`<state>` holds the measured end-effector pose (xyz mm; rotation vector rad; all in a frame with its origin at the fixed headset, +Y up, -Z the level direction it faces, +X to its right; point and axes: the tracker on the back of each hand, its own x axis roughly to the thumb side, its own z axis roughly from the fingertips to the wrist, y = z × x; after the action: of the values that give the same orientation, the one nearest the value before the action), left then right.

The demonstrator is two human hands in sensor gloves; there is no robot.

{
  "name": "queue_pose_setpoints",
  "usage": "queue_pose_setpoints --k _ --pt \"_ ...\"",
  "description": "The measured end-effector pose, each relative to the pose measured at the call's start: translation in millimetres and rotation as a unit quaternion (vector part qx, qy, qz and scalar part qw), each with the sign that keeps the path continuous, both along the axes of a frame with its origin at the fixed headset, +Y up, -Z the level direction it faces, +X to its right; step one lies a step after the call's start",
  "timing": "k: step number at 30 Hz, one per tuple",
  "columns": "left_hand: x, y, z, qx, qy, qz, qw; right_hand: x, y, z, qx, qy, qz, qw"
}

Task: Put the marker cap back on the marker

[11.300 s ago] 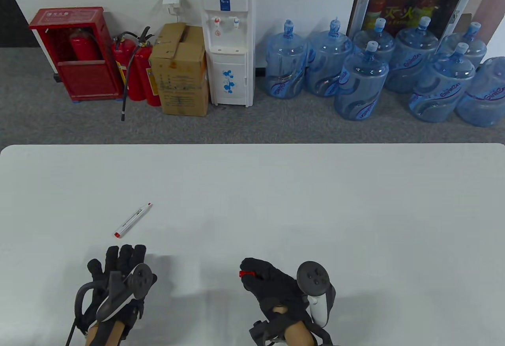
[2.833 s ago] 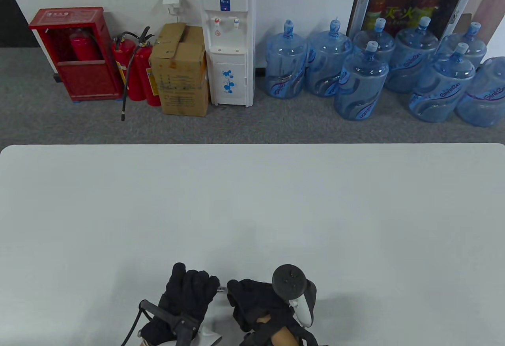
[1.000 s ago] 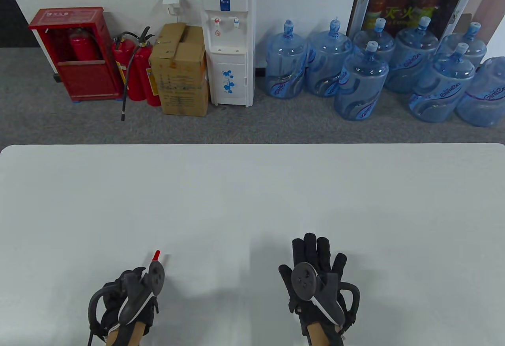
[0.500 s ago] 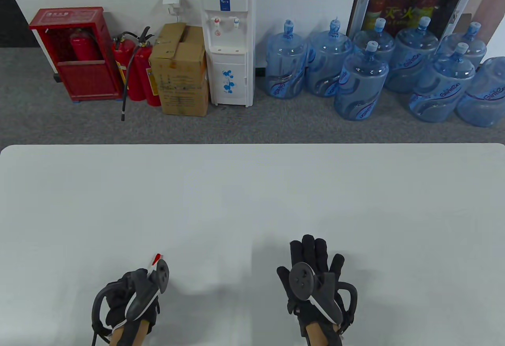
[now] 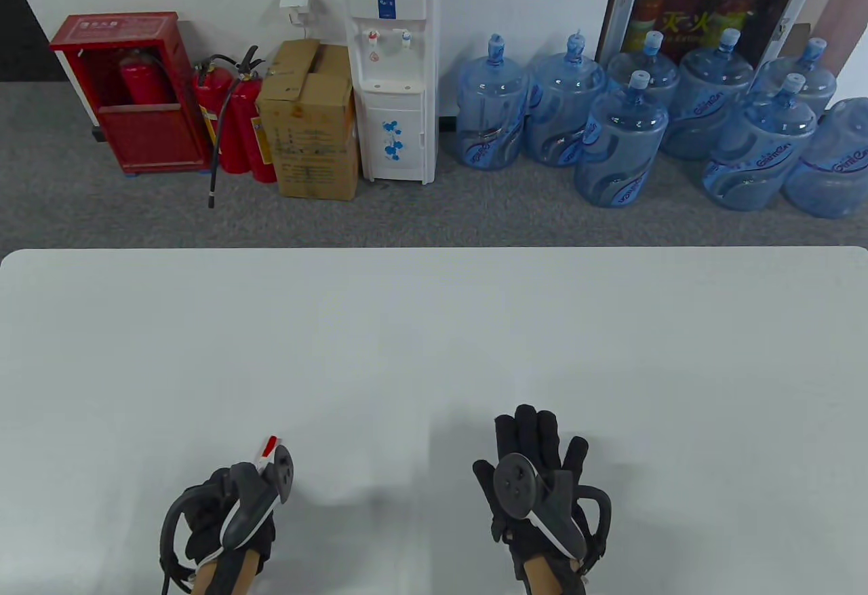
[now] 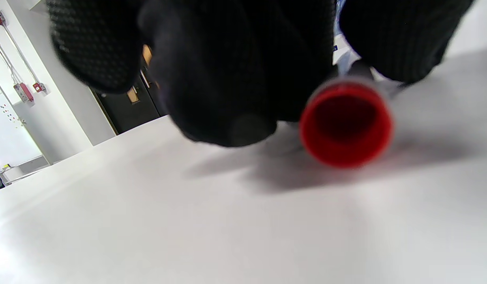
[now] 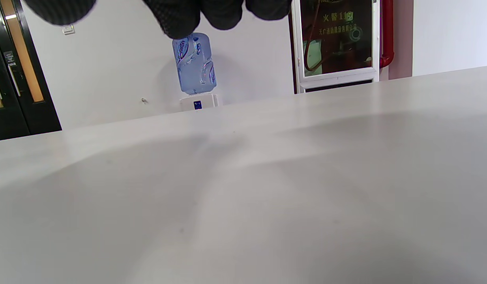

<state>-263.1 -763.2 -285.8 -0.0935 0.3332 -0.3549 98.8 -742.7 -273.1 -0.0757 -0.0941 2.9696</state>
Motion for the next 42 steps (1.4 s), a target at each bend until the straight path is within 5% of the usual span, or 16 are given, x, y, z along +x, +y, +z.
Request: queue_pose_setpoints --k 13,30,42 --pt "-6.6 4.9 4.3 -0.005 0.004 0.046 0.999 -2.3 -0.6 0.6 -0.005 0.002 0.002 1.000" --pt "14.4 66.4 3.8 0.144 -0.130 0.091 0.977 -8.2 8.8 4.2 0.011 0.008 0.001 1.000" --pt "34.3 39.7 -11.7 0.081 -0.155 0.100 0.979 -11.0 9.2 5.7 0.016 0.010 -0.009 1.000"
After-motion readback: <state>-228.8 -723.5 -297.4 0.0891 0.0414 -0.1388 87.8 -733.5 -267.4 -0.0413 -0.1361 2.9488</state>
